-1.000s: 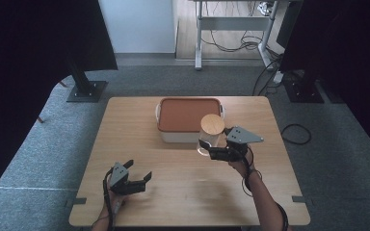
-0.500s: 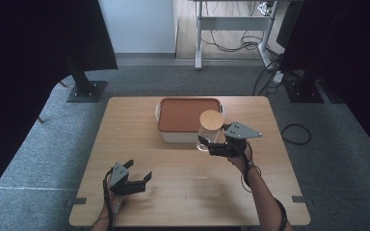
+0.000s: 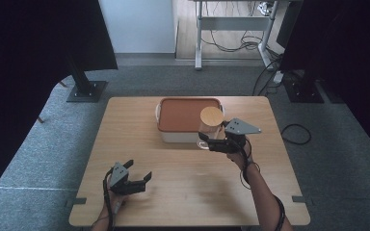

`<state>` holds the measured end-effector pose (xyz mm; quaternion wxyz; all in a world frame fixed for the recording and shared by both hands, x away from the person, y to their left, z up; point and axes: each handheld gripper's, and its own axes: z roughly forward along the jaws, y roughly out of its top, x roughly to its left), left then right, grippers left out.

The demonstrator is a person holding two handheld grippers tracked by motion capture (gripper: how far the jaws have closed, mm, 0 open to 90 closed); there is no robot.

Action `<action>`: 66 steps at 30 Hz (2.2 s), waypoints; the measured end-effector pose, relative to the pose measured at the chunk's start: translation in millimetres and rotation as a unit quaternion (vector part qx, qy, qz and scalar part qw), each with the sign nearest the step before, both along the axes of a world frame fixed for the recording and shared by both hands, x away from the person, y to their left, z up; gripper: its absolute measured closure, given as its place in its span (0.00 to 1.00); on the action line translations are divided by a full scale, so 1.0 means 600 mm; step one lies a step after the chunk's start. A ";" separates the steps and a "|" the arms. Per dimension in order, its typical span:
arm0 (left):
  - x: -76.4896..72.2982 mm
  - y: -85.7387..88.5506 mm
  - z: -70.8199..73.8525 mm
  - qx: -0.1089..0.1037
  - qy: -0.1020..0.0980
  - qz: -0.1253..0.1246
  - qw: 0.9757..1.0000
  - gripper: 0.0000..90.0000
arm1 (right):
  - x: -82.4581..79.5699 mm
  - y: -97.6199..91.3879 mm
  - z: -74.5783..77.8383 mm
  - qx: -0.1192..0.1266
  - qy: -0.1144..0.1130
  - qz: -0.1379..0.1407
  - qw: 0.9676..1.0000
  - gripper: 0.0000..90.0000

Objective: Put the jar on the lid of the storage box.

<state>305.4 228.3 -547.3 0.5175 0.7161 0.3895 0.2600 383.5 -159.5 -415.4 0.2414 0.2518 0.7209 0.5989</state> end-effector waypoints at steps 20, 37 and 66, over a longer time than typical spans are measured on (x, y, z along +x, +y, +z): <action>-0.001 -0.001 0.000 0.003 -0.001 -0.002 1.000 0.07 | 0.028 0.003 -0.008 -0.006 0.011 -0.016 1.000 0.28; -0.002 -0.002 0.000 0.005 -0.002 -0.001 1.000 0.07 | 0.054 0.011 -0.004 -0.018 0.017 -0.020 1.000 0.28; -0.004 -0.004 0.000 0.008 -0.003 -0.002 1.000 0.07 | 0.090 0.030 0.006 -0.032 0.016 -0.035 0.999 0.28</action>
